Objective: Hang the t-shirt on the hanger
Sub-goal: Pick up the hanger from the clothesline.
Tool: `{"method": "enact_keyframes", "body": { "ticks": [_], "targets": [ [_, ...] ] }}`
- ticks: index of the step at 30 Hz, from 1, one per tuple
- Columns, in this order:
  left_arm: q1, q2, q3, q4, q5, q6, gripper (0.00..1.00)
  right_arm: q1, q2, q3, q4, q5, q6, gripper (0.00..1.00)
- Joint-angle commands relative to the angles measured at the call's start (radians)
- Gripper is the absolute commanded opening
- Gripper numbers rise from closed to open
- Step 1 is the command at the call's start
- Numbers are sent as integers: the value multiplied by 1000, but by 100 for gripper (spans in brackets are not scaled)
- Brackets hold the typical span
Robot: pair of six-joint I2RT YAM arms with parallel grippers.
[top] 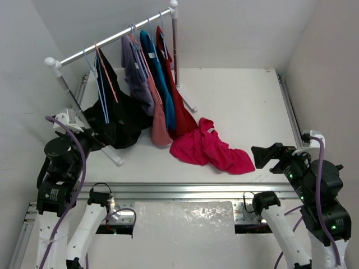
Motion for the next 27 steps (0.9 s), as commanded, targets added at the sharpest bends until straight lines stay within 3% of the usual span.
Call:
{"method": "enact_keyframes", "body": {
  "ticks": [1,11,14,17,20,24,26,27],
  "targets": [
    [6,23,-17,59,23,-25,100,4,-29,-42,52,23,-2,99],
    [6,268,88,53,-89,-68,99,7,-14,-89,84,-99,-2,99],
    [6,353,162,32,-74,-64,95,7,-11,-105,103,-110,4,99],
    [6,385,197,39,-83,-62,87,7,-16,-138,136,-145,15,99],
    [6,393,216,36,-120,-56,72,7,-11,-161,149,-168,13,99],
    [6,397,234,13,-164,-48,66,7,-9,-181,155,-172,2,99],
    [6,390,234,11,-181,-44,52,7,-13,-190,158,-173,-1,99],
    [6,390,231,11,-187,-44,52,7,-16,-194,161,-173,-2,99]
  ]
}}
